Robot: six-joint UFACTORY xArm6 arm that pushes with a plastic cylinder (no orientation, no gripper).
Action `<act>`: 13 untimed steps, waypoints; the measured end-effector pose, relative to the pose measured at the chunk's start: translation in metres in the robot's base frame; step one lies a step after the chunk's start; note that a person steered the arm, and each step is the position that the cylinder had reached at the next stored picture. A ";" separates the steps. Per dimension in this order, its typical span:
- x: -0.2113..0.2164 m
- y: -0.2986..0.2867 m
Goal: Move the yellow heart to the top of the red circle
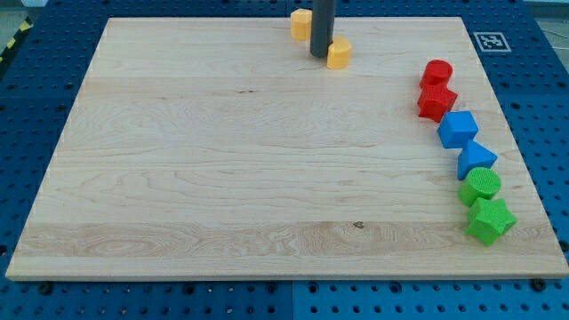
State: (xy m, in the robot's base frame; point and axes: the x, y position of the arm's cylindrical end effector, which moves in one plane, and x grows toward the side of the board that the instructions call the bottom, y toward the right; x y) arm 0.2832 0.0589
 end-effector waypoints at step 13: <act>0.008 0.121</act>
State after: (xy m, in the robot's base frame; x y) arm 0.2911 0.1802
